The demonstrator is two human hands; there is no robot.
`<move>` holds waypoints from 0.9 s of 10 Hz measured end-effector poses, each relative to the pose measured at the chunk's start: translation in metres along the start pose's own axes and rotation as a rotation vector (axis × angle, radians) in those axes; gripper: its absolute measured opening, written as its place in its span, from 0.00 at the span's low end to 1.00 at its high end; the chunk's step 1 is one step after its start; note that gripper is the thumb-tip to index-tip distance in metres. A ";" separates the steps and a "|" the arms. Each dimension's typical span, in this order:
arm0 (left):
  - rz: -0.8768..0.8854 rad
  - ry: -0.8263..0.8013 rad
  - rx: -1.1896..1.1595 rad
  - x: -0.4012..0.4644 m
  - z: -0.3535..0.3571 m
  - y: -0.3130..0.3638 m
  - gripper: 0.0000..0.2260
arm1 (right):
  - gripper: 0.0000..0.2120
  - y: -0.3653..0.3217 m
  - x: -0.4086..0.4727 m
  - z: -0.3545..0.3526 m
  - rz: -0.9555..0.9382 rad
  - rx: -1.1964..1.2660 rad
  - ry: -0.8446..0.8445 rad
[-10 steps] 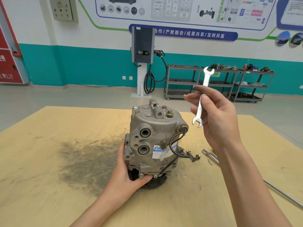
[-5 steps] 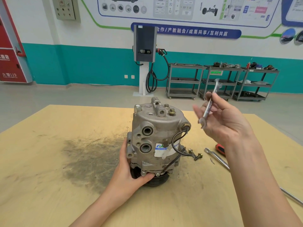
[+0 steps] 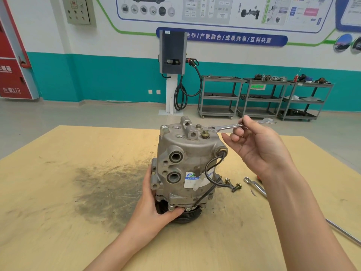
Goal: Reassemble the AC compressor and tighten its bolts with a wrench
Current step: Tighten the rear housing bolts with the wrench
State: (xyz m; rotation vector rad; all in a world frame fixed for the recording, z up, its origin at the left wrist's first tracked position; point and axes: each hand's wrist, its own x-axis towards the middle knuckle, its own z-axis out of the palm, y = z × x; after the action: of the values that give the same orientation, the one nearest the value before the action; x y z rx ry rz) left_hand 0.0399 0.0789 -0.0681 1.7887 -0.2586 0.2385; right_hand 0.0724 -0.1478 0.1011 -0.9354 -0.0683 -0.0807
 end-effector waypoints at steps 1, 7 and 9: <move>-0.007 0.007 0.004 0.000 0.000 -0.001 0.51 | 0.10 0.002 0.001 0.000 -0.032 -0.069 -0.013; -0.038 0.026 0.047 -0.002 0.000 0.006 0.47 | 0.09 0.030 -0.001 -0.010 -1.005 -0.494 -0.113; -0.034 0.023 0.044 -0.002 0.000 0.007 0.47 | 0.14 0.033 -0.006 -0.003 -1.365 -0.768 -0.323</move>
State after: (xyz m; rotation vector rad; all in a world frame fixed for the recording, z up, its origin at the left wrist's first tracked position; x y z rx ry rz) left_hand 0.0357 0.0779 -0.0625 1.8311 -0.2080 0.2428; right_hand 0.0696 -0.1303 0.0720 -1.5078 -1.0310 -1.2896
